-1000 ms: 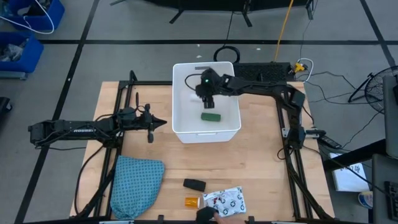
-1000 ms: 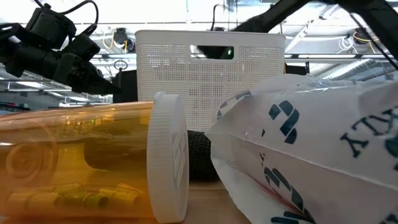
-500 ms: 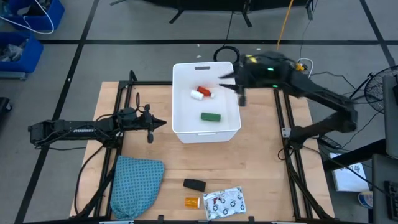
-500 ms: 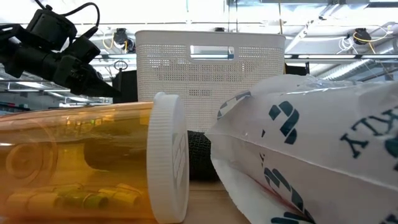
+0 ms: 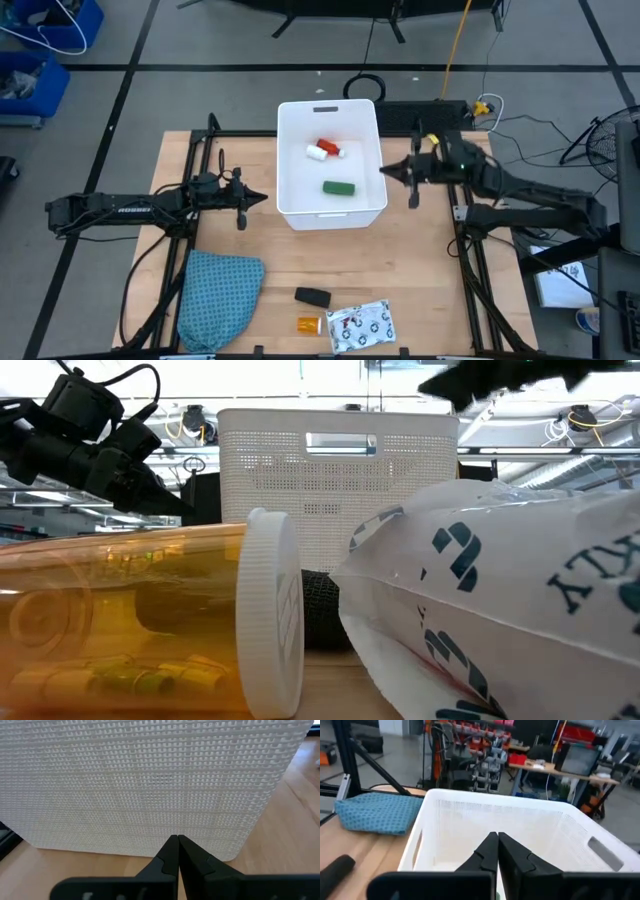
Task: Pick & place medical supplies in basket/bin
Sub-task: Put the black bandage into the white bin
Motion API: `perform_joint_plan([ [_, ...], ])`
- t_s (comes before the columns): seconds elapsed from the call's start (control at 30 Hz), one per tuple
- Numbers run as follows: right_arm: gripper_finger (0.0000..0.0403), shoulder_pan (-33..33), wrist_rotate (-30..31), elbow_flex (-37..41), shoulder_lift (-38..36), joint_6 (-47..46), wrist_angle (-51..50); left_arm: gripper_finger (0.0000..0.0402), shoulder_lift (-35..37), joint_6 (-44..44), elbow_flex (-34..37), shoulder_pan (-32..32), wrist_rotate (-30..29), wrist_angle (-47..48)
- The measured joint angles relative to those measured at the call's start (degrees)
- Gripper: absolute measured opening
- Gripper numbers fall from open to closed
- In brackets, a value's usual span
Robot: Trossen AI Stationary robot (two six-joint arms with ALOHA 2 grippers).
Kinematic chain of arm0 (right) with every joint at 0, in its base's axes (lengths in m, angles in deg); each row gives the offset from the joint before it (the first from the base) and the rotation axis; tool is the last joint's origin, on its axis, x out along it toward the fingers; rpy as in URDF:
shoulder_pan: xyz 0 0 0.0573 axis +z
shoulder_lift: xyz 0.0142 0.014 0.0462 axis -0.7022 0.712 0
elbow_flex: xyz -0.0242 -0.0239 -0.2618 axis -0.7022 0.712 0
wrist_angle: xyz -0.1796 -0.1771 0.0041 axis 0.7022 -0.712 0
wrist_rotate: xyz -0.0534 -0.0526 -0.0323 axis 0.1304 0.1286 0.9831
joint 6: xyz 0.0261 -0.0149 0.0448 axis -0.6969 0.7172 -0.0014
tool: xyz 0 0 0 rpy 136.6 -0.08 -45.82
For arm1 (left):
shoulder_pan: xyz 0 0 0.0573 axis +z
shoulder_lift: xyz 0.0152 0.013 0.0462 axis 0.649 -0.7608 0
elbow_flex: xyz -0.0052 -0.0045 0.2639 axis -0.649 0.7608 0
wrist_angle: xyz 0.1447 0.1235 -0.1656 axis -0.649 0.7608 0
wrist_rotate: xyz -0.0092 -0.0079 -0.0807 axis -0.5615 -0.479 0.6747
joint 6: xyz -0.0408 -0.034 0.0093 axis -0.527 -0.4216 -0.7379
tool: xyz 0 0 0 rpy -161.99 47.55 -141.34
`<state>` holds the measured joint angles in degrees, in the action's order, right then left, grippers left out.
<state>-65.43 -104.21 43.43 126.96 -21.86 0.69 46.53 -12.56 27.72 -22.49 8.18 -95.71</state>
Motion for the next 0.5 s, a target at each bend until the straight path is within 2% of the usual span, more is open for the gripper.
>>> perform_joint_plan([
  [0.2,0.0001,-0.1,-0.8,14.0,-7.0,-5.5,14.9,0.0008,0.0,0.1,0.0,0.0,0.0,0.0],
  [0.37,0.0,1.6,-2.8,21.7,-7.9,-8.7,23.2,0.0008,0.0,0.2,0.0,0.0,0.0,0.0],
  [0.5,0.0,3.5,-2.9,29.2,-8.1,-6.9,35.4,0.0008,0.0,-0.6,0.0,0.0,0.0,0.5],
])
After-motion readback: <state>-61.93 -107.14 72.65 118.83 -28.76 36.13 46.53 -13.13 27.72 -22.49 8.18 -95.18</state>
